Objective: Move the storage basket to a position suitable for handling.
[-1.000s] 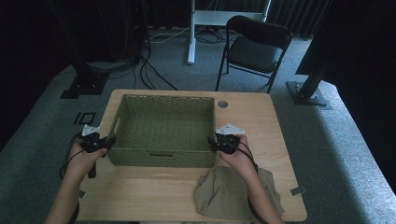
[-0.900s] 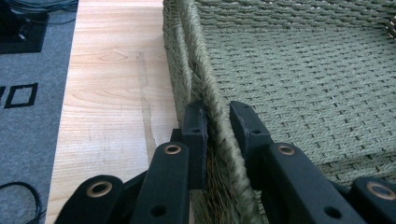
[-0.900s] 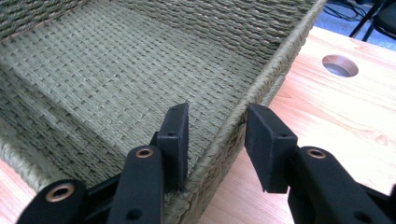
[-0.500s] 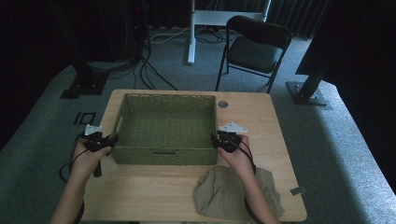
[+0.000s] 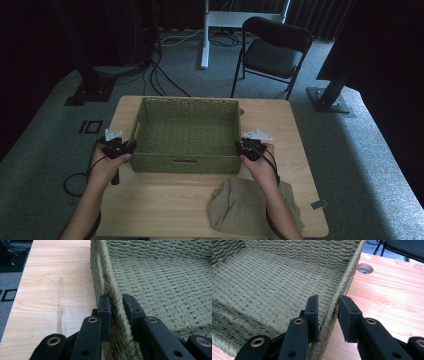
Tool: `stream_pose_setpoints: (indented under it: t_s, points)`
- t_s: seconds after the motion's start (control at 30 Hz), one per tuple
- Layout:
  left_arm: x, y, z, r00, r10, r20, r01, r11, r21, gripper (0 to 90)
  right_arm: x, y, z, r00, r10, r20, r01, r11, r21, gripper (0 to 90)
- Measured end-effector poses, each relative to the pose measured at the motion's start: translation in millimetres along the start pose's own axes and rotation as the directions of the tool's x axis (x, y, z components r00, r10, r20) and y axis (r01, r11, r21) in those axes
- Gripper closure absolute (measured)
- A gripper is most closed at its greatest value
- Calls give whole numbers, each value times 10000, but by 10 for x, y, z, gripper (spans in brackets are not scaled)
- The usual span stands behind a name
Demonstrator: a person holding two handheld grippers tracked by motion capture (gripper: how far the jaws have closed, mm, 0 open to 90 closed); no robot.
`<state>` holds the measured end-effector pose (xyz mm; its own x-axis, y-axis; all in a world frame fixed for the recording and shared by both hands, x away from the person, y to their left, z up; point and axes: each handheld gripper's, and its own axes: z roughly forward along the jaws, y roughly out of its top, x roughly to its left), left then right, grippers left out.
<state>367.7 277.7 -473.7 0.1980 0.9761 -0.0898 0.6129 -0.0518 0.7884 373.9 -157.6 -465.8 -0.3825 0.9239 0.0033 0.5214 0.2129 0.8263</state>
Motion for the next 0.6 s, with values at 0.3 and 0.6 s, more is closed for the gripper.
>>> stream_pose_setpoints:
  t_s: [0.3, 0.6]
  points:
    - [-213, 77, 106, 9995, 310, -96, -309, 9994, 129, 785, -181, -14, -17, 9987, 320, 408, -318, 9995, -47, 732]
    - [-408, 129, 194, 9993, 368, -48, -367, 9991, 221, 783, -351, -33, -48, 9952, 705, 682, -703, 9975, -51, 756]
